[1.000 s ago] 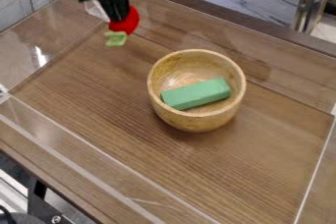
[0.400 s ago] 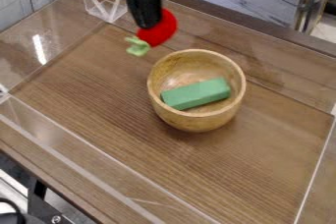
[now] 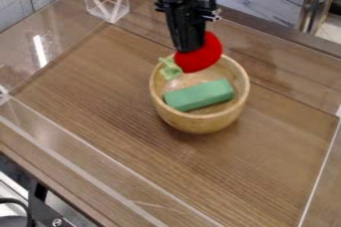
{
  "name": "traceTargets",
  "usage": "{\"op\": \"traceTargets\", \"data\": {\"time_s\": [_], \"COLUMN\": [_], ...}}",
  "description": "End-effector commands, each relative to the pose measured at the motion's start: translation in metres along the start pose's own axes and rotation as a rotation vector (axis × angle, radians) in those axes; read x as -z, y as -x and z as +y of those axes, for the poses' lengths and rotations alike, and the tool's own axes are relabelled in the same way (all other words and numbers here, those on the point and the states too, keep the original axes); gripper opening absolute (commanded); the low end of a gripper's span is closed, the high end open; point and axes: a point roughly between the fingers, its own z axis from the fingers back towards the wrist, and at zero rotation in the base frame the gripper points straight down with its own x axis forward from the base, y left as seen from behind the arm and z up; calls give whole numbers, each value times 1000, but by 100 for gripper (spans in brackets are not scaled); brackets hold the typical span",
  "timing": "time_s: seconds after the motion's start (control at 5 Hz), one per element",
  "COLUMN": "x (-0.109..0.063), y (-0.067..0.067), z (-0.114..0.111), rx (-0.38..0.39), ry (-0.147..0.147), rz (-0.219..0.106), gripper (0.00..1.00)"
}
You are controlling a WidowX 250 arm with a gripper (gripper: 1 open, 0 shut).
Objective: Move the red fruit to the right
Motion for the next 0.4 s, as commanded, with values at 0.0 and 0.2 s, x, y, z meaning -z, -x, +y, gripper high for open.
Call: {"op": "traceTargets", "data": {"time_s": [0.0, 0.2], "x": [-14, -26], "y": [9, 14], "z": [-25, -39], "rx": [125, 169], "ry": [-32, -40], "rz": [-14, -17], "gripper": [0, 0]}}
